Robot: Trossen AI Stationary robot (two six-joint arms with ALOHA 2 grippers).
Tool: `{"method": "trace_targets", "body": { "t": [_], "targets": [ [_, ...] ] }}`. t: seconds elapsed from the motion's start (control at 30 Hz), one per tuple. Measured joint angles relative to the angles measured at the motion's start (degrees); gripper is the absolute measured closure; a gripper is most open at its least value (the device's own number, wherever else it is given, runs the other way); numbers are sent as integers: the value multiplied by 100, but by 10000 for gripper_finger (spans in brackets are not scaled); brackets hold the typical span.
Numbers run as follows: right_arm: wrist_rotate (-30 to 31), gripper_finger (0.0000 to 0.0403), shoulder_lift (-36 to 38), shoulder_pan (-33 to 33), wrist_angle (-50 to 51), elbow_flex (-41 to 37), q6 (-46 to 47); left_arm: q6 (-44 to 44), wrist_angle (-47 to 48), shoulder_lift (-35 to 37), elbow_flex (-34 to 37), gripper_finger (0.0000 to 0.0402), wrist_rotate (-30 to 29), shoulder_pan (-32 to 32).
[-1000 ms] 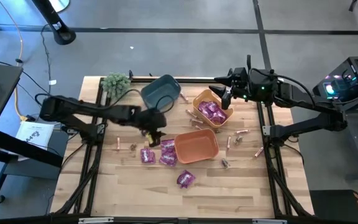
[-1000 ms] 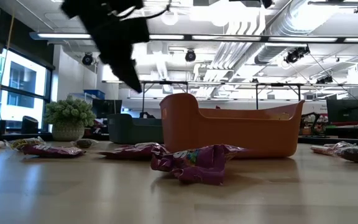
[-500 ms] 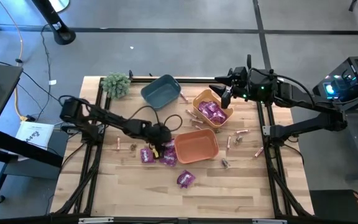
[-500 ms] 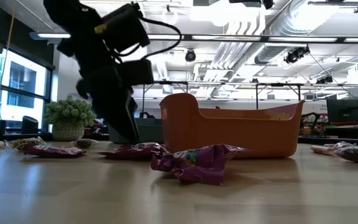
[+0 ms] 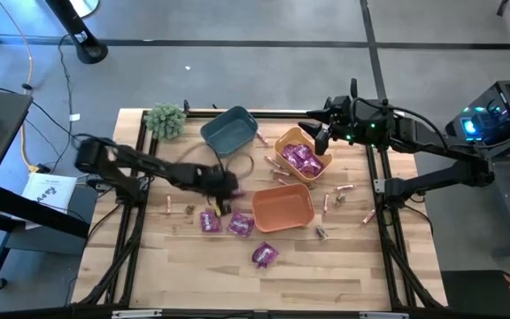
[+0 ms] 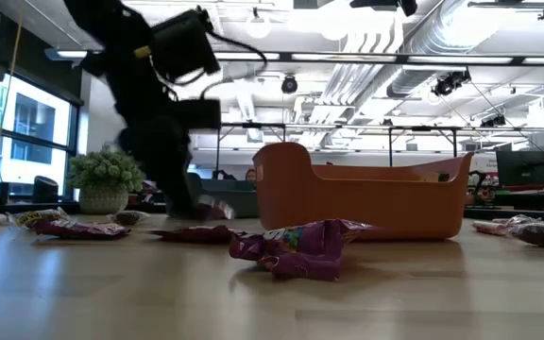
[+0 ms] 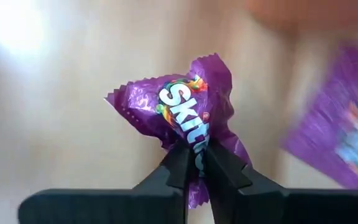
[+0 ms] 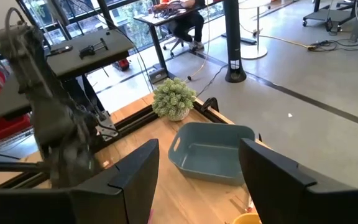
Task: Sort candy
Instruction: Put the purple candy into the yellow bin, then put the top left purple candy into the yellow bin
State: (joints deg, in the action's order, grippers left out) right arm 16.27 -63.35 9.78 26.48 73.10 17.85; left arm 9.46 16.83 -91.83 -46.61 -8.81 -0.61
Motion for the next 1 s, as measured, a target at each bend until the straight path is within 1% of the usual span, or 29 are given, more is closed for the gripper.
{"method": "trace_targets", "body": {
  "t": [0.07,0.13,0.23,0.3,0.37,0.47,0.6,0.73,0.83,0.9,1.0],
  "targets": [
    [0,187,0,0,-17,0,-65,-311,45,517,-25,377,-470,185],
    [0,187,0,0,-24,0,-130,-721,-173,927,-33,386,-719,425],
    [-1,187,0,0,-71,0,-124,-1091,-1137,1216,-27,396,-582,861],
    [0,187,0,0,-93,0,-123,-1164,-1951,1214,-105,395,-199,1146],
    [-7,187,0,0,-95,0,-64,-1161,-2440,964,-310,395,219,1354],
    [-11,187,0,0,-103,0,12,-1161,-2699,288,-853,393,537,1494],
    [-11,187,0,0,-104,0,26,-1168,-2794,-797,-1979,375,576,1459],
    [-11,187,0,0,-104,0,30,-1208,-2735,-1789,-3092,330,587,1425],
    [-11,187,0,0,-104,0,86,-1097,-2379,-2261,-3783,291,574,1432],
    [-11,187,0,0,-104,0,166,-981,-1840,-2409,-4099,265,555,1458],
    [-10,187,0,0,-104,0,164,-917,-903,-2443,-4365,228,547,1474]
  ]
}}
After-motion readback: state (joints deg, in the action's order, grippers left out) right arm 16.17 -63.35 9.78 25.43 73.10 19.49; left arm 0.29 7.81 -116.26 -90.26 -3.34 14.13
